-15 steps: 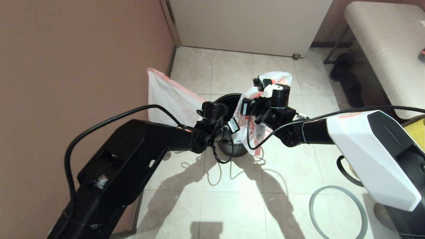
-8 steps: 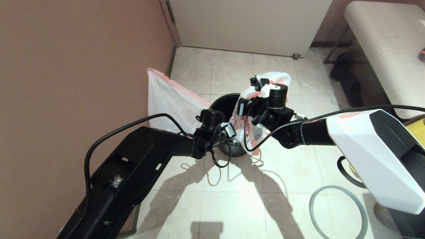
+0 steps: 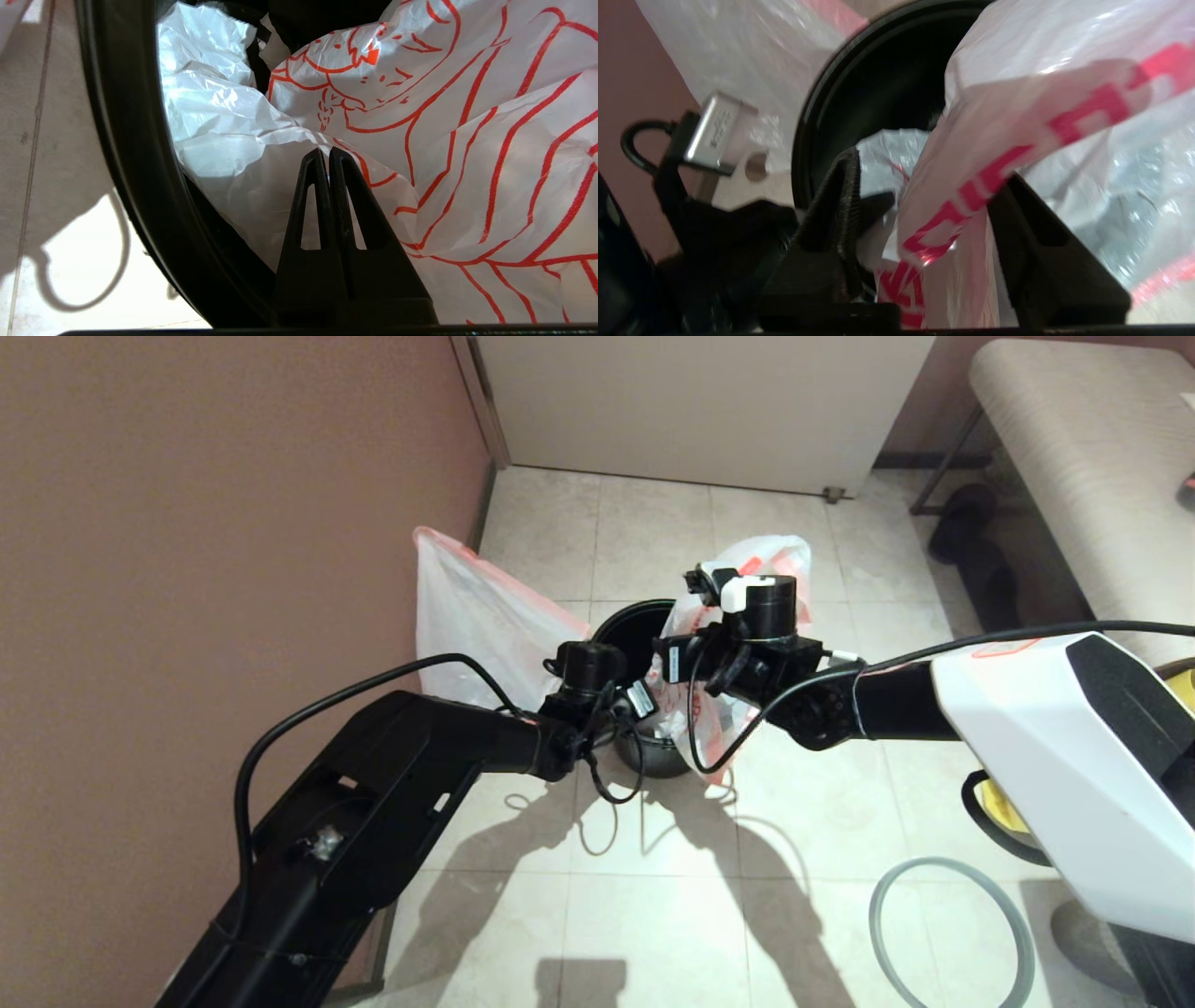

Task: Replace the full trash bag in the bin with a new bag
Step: Put the new garbage bag on the trash can

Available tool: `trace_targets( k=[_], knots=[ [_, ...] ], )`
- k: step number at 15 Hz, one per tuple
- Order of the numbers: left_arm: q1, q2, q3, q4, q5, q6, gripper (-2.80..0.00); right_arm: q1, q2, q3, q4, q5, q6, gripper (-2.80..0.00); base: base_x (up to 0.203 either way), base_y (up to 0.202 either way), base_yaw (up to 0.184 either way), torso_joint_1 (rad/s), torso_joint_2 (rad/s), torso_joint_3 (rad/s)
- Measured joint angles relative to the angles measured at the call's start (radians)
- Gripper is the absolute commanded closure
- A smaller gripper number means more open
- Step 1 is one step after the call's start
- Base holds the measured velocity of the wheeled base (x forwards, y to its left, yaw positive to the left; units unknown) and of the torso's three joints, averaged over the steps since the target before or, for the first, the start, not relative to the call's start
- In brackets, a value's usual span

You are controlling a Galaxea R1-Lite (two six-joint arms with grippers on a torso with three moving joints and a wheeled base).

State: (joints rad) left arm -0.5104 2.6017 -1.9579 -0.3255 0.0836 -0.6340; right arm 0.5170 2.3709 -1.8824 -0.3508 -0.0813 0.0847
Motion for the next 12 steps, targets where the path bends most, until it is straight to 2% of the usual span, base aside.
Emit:
trace_targets(
  k=[3, 7, 9, 10, 12],
  knots=[
    [-0.001, 0.000, 0.000, -0.002, 0.003, 0.000, 0.00, 0.002, -0.082, 0.060, 0.182, -0.009, 0.000, -2.80, 0.000, 0.000, 0.000, 0.000, 0.00, 0.000],
    [-0.002, 0.000, 0.001, -0.002, 0.011, 0.000, 0.00, 0.000, -0.272, 0.256, 0.270, -0.038, 0.000, -2.80, 0.000, 0.000, 0.000, 0.000, 0.00, 0.000],
    [-0.002, -0.001, 0.001, -0.002, 0.013, 0.000, 0.00, -0.031, -0.368, 0.309, 0.311, -0.065, 0.005, -2.80, 0.000, 0.000, 0.000, 0.000, 0.00, 0.000],
    [-0.002, -0.003, 0.001, -0.001, 0.013, 0.001, 0.00, -0.052, -0.404, 0.333, 0.316, -0.072, 0.012, 0.00, 0.000, 0.000, 0.000, 0.000, 0.00, 0.000],
    [-0.003, -0.006, 0.001, 0.000, 0.028, 0.002, 0.00, -0.113, -0.453, 0.377, 0.318, -0.074, 0.022, 0.00, 0.000, 0.000, 0.000, 0.000, 0.00, 0.000]
  ],
)
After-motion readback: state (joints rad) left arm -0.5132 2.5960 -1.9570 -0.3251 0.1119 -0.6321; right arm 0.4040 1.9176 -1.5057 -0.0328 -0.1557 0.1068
